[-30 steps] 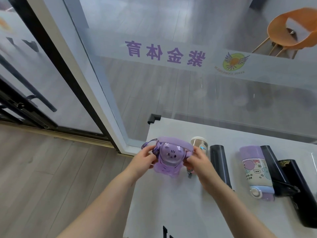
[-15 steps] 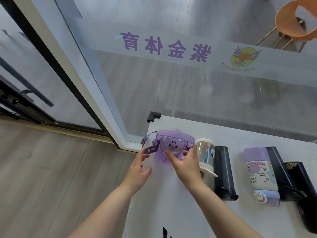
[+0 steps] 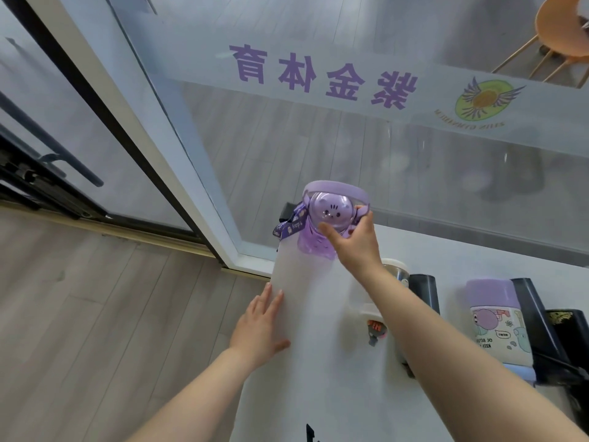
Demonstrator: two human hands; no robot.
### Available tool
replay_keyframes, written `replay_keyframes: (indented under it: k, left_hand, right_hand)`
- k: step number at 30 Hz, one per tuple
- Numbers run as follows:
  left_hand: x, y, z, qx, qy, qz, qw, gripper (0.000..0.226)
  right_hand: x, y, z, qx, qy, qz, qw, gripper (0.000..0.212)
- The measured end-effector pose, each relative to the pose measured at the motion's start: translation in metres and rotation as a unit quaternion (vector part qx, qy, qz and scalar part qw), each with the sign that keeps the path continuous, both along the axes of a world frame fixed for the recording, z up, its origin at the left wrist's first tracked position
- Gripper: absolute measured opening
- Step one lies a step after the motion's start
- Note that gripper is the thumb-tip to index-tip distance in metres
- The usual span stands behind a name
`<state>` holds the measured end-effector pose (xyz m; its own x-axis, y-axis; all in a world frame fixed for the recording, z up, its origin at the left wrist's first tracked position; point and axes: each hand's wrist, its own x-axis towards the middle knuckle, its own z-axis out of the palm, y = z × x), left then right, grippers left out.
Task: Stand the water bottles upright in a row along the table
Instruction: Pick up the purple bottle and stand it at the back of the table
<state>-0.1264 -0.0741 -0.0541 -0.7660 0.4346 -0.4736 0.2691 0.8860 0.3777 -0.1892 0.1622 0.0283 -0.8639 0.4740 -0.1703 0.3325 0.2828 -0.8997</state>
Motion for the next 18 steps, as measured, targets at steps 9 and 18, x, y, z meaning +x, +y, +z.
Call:
replay_keyframes:
  k: [9, 18]
  left_hand:
    - [-0.002, -0.001, -0.005, 0.002, 0.004, -0.001, 1.000, 0.103]
    - [-0.002, -0.001, -0.007, 0.002, -0.010, -0.002, 1.000, 0.104]
  right_hand:
    - [-0.020, 0.016, -0.001, 0.013, -0.005, -0.001, 1.000, 0.073]
    - [-0.007, 0.018, 0.008, 0.040, -0.025, 0.010, 0.999, 0.097]
